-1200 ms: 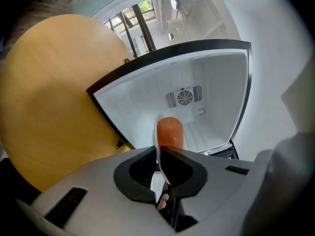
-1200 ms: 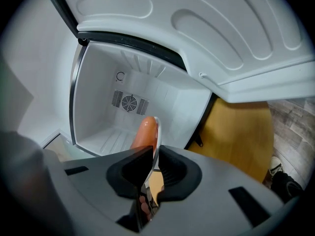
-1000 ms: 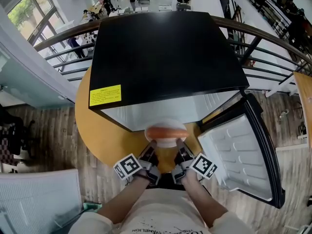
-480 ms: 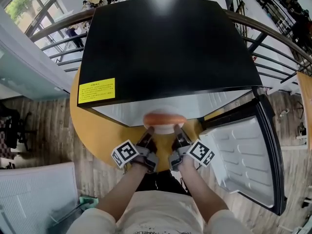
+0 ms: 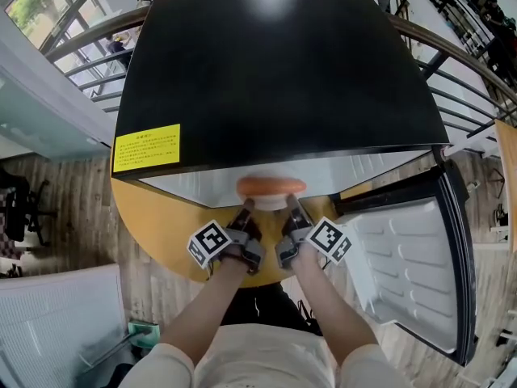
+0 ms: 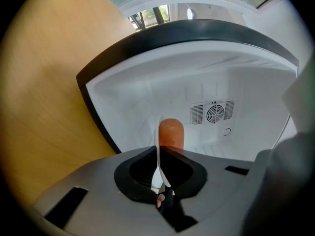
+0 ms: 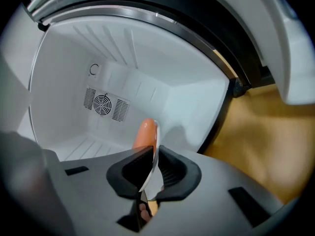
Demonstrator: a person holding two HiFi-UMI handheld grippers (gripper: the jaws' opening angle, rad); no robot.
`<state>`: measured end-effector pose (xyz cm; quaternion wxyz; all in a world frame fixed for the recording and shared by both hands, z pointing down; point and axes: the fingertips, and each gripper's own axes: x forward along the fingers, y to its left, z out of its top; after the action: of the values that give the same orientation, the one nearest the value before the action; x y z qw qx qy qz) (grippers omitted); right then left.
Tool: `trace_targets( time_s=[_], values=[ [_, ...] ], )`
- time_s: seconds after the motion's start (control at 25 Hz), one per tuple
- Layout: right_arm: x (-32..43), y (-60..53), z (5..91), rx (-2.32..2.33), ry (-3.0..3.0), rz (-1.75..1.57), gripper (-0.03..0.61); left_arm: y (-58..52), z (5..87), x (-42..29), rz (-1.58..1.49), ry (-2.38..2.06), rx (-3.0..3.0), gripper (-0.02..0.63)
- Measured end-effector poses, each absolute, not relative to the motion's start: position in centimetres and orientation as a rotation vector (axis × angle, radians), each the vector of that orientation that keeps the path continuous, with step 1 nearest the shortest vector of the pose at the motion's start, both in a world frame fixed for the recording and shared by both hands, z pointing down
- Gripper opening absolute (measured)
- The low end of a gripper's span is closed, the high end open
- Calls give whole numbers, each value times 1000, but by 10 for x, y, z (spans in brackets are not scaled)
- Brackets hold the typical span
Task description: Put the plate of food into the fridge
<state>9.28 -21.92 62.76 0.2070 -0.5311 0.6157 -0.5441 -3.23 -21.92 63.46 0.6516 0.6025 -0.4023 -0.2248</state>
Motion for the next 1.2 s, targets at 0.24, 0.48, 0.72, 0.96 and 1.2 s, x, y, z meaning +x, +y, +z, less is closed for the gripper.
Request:
trace_targets(
  time_s=[0.24, 0.48, 0.72, 0.96, 1.2],
  values=[
    [96, -235, 641, -1517, 1676, -1514, 49, -232, 648, -31, -540, -948, 1319, 37],
    [98, -253, 648, -1546, 1677, -1505, 49, -245, 657, -31, -553, -975, 1288, 37],
    [100, -261, 656, -1564, 1663, -1511, 49, -251, 664, -28, -550, -993, 1268, 37],
    [99, -265, 661, -1583, 1653, -1511, 49, -255, 670, -30, -553, -1008, 1253, 37],
    [100, -268, 666, -1599, 1647, -1506, 50, -257, 673, -30, -548, -1021, 1247, 37]
  ],
)
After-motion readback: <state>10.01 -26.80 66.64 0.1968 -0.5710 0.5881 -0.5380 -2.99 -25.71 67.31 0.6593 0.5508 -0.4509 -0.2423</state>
